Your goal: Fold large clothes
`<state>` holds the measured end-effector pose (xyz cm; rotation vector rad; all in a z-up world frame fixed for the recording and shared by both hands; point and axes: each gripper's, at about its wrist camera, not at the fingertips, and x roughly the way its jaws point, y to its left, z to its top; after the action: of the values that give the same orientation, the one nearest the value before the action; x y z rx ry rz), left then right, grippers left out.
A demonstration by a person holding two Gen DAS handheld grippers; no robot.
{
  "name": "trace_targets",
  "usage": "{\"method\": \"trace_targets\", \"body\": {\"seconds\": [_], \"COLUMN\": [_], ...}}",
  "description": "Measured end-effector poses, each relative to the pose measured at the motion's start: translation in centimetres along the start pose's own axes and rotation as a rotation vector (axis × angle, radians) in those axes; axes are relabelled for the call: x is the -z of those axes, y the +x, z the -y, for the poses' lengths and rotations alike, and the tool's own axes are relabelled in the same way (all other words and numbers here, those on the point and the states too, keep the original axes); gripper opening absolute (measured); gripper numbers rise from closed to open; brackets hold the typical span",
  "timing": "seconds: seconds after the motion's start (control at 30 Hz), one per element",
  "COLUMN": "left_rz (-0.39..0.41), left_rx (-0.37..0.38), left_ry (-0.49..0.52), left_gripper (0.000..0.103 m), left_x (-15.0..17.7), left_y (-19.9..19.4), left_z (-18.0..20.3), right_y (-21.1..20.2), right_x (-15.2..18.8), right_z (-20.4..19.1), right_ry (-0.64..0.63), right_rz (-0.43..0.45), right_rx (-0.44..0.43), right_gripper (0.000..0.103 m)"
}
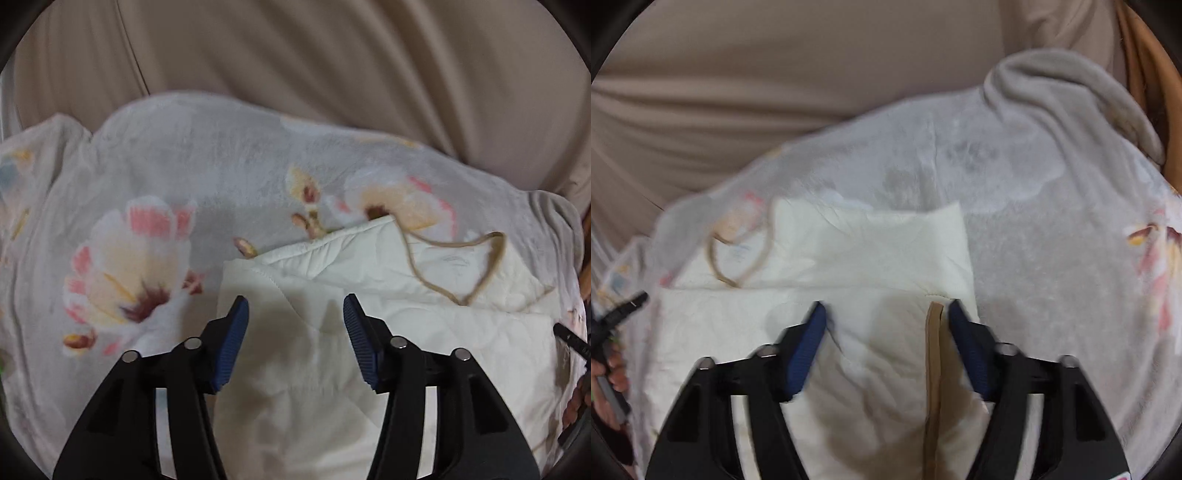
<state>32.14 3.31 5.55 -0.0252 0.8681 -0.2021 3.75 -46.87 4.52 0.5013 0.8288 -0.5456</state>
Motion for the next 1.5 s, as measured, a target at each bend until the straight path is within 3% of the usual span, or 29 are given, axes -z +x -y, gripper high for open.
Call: {"method": "trace_targets", "body": {"seconds": [0.03,0.1,0.17,0.2,0.27,0.3,0.37,0.43,0.5,0.57,0.7,0.8,0.87,1.0,1.1,1.13,1.23,1.3,1.4,1.5], "left_rz": [-0.020,-0.030,-0.013,0.002,0.026,0.030,0.035,0.036,0.031,0.020,0.016,0.021,0.021,0.004,0.005,0.008,-0.005,-0.010,-0.005,0.020], "left_rx": [-0.017,-0.066,-0.127,-0.138,-0.148,-0.160,-0.177,-0.189,-0.191,-0.180,-0.193,-0.210,-0.208,-0.152,-0.156,-0.164,-0.169,-0.172,-0.192,-0.190], "left_ry": [-0.010,0.013,0.060,0.076,0.080,0.088,0.096,0.081,0.047,0.025,0.031,0.024,0.010,-0.043,-0.035,-0.027,-0.012,-0.020,-0.023,0.011], "left_gripper": [0.040,0.040,0.041,0.042,0.042,0.042,0.045,0.053,0.062,0.065,0.067,0.074,0.077,0.079,0.079,0.079,0.079,0.082,0.085,0.083], "left_x": [0.0,0.6,1.4,1.9,2.2,2.2,2.2,2.2,2.2,2.1,2.2,2.3,2.3,2.3,2.3,2.3,2.2,2.1,2.2,3.0], "left_y": [1.2,2.8,4.1,4.6,4.6,4.5,4.5,4.5,4.6,4.9,5.0,5.0,5.0,5.3,5.4,5.4,5.6,5.7,5.4,2.7], "left_z": [-0.2,-0.4,-0.5,-0.5,-0.5,-0.4,-0.3,-0.6,-1.2,-1.6,-1.4,-1.6,-2.0,-3.1,-2.9,-2.8,-2.5,-2.7,-2.7,-2.9], "right_y": [0.8,-0.7,-2.6,-2.1,2.3,4.1,3.3,1.5,-1.7,-3.8,-1.5,2.3,4.4,6.2,5.1,4.7,4.4,4.6,5.0,3.0], "right_x": [-0.2,-0.1,0.1,0.1,0.7,1.5,1.2,0.6,0.2,0.1,0.8,2.4,3.1,2.0,0.4,0.2,0.8,1.2,1.1,1.7], "right_z": [-0.3,-1.1,-1.9,-1.7,0.4,1.4,1.8,1.0,-0.1,-3.5,-15.2,-22.6,-24.0,-18.2,-9.1,-6.2,0.8,2.1,0.5,-0.3], "right_ry": [0.003,0.002,-0.058,-0.065,-0.030,-0.002,0.020,0.025,0.077,0.036,-0.207,-0.357,-0.412,-0.374,-0.224,-0.168,-0.034,0.011,-0.050,-0.072], "right_rz": [-0.025,0.055,0.160,0.160,0.008,-0.040,-0.026,0.018,0.154,0.224,0.085,0.004,-0.012,-0.022,-0.002,-0.004,-0.015,-0.011,-0.001,0.022], "right_rx": [-0.020,-0.093,-0.082,-0.050,-0.007,-0.043,-0.055,0.034,0.102,-0.016,-0.246,-0.263,-0.208,-0.105,0.001,0.018,0.001,-0.070,0.007,0.063], "right_gripper": [0.011,0.010,0.010,0.010,0.008,0.008,0.014,0.023,0.029,0.029,0.029,0.023,0.018,0.016,0.007,0.001,0.000,0.000,0.000,0.003]}}
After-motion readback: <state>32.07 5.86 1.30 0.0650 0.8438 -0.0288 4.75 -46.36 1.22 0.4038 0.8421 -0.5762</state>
